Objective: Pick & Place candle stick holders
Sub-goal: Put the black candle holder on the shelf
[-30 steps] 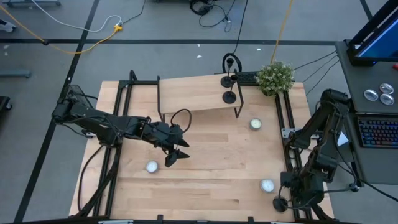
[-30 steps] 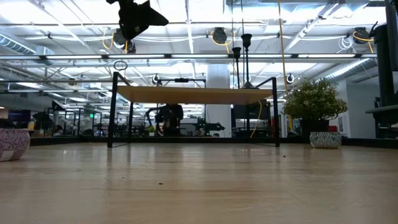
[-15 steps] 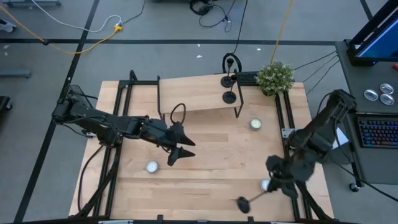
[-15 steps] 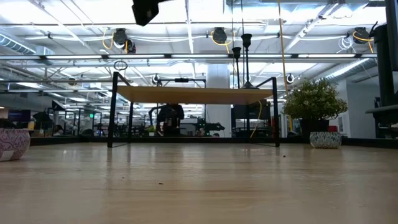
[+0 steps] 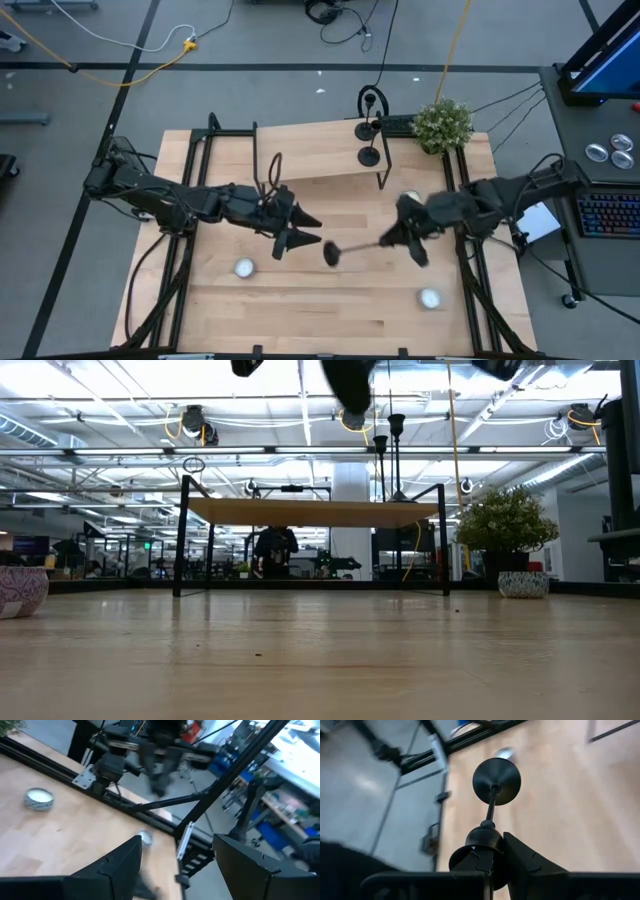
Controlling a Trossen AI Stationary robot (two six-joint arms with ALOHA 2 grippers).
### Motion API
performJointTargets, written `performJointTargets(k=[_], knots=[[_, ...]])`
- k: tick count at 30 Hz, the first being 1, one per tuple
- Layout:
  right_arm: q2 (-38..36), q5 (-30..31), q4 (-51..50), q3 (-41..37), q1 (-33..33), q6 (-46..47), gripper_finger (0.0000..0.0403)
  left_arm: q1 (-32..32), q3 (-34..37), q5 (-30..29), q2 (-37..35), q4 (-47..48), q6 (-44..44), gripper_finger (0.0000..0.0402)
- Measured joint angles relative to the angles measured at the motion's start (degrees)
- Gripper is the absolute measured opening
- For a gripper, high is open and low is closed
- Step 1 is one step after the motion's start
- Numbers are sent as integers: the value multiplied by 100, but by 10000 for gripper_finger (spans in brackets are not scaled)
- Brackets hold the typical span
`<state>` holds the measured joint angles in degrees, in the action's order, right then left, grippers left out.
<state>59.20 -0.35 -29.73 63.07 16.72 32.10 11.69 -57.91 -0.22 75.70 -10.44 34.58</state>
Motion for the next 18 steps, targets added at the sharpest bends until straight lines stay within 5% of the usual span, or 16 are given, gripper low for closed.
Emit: performJointTargets(k=[8, 18], knots=[[727, -1337, 777, 4, -997, -195, 13, -18, -230, -94, 2, 79, 138, 253], [1413, -2618, 2259, 9, -1508, 268, 13, -27, -1387, 387, 702, 1960, 149, 253]])
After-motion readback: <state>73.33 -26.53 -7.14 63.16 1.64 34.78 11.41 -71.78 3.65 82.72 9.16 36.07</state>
